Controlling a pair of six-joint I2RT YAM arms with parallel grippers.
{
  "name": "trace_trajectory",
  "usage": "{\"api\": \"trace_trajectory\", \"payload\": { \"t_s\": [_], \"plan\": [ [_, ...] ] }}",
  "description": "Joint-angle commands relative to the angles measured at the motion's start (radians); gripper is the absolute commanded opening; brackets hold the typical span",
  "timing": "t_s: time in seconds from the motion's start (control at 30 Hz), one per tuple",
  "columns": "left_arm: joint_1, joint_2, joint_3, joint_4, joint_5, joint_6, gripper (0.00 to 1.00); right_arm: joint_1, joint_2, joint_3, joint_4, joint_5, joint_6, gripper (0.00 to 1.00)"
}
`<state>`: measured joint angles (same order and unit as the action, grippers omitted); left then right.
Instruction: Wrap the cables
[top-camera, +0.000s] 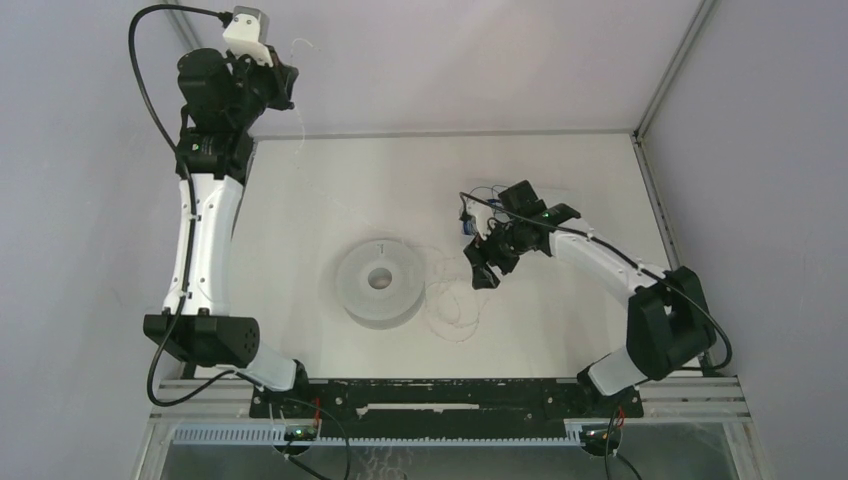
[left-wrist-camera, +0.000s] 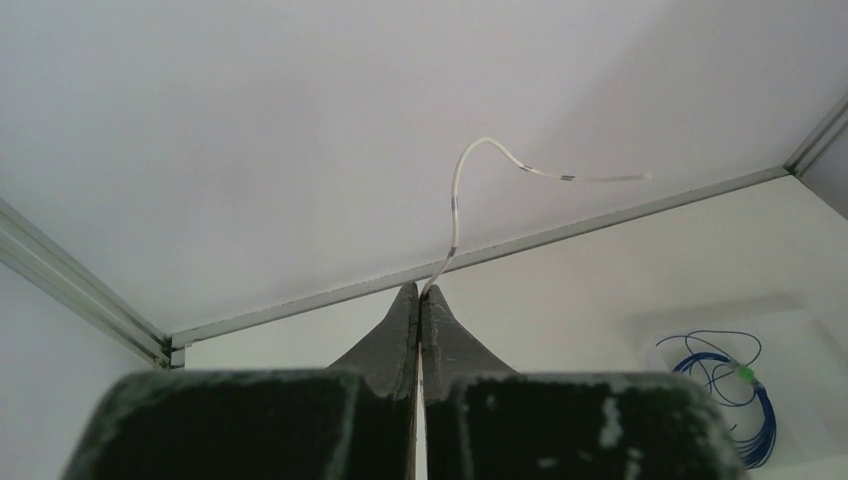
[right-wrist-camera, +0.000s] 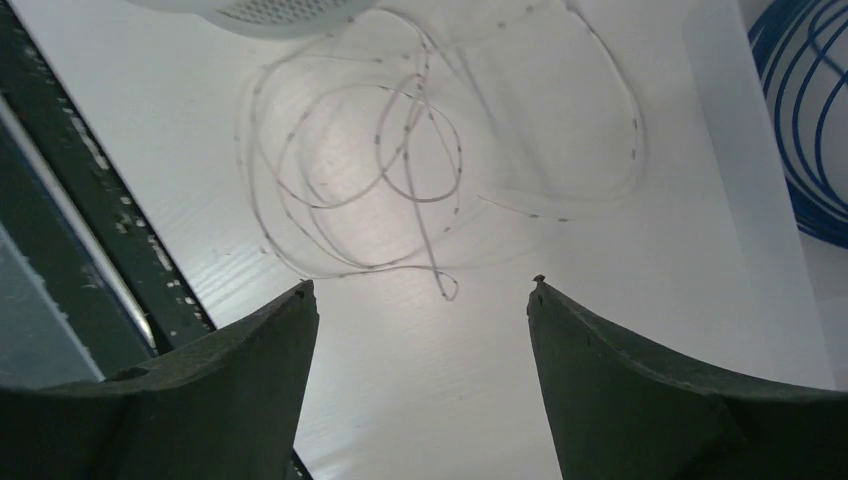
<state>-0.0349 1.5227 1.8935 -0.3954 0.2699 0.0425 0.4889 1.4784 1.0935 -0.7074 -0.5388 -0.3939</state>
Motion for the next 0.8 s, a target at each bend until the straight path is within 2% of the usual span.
{"api": "trace_trajectory", "payload": {
  "t_s": [0.0, 0.2, 0.33, 0.47, 0.5, 0.6, 0.63, 0.77],
  "plan": [
    [0.001, -0.009, -0.003, 0.044, 0.057, -0.02, 0.0, 0.024, 0.059, -0.003, 0.065, 0.125, 0.012, 0.85],
    [0.001, -0.038, -0.064, 0.07, 0.085, -0.029, 0.01, 0.095, 0.165, 0.002, 0.156, 0.166, 0.015, 0.86],
    [0.001, -0.054, -0.077, 0.07, 0.087, -0.02, 0.0, 0.125, 0.262, 0.049, 0.194, 0.162, 0.021, 0.76],
    [0.001, -0.075, -0.077, 0.07, 0.062, -0.001, 0.0, 0.133, 0.336, 0.125, 0.208, 0.173, 0.033, 0.51],
    [0.001, -0.082, -0.077, 0.07, 0.051, 0.006, 0.0, 0.132, 0.348, 0.149, 0.21, 0.174, 0.038, 0.41],
    [0.005, -0.101, -0.077, 0.068, -0.007, 0.036, 0.0, 0.132, 0.361, 0.241, 0.234, 0.176, 0.072, 0.05],
    [0.008, -0.105, -0.076, 0.066, -0.032, 0.047, 0.0, 0.133, 0.363, 0.256, 0.248, 0.177, 0.088, 0.01],
    [0.048, -0.116, -0.061, 0.058, -0.097, 0.073, 0.0, 0.134, 0.394, 0.415, 0.286, 0.163, 0.16, 0.0]
  ]
}}
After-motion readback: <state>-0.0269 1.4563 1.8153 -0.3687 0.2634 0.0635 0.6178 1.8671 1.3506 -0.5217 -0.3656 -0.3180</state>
